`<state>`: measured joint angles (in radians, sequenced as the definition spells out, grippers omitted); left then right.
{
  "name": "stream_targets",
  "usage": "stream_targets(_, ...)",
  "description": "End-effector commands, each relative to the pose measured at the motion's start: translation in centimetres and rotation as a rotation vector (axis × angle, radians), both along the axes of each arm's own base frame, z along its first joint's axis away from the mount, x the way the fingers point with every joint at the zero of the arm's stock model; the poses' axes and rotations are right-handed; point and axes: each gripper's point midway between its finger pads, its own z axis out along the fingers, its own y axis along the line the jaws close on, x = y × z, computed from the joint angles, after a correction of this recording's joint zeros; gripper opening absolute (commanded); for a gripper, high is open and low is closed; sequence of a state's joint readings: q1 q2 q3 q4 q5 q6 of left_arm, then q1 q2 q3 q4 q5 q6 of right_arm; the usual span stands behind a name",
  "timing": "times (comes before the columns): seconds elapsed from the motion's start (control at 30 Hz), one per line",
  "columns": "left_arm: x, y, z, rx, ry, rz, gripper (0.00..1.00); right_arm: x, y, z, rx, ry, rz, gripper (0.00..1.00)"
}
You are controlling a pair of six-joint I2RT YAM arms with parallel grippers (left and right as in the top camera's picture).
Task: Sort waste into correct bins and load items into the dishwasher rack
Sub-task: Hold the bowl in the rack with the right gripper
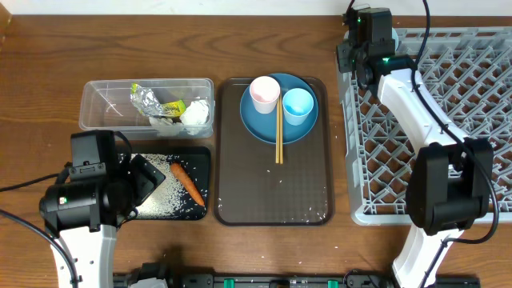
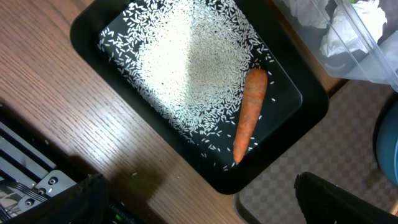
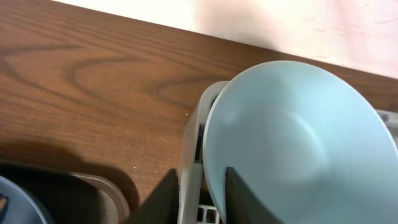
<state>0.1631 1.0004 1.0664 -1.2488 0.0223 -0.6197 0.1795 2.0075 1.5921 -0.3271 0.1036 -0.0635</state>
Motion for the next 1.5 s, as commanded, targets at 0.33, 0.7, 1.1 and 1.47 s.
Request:
stream_targets(0.33,-0.1,0.3,-0.1,0.016,0.008,-0.007,0.98,0.0,-1.3,-1.5,-0.039,0.029,-0.037,0.19)
stream_targets(0.7,-0.1,0.3,-0.1,0.016,0.008,-0.007,0.98,-0.5,-1.4,-2.1,-0.045,0.058,-0.036,0.18)
stream_targets(1.1,-0.1,0.3,-0.1,0.016,0.008,-0.007,0.98,-1.2,-1.8,-3.1,-0.061,0.086,-0.047,0.15)
stream_targets(1.47,-0.1,0.3,-0.1,0.016,0.008,-0.007,0.98,-1.0,-1.8,-2.9,-0.092,0.075,-0.021,0.01)
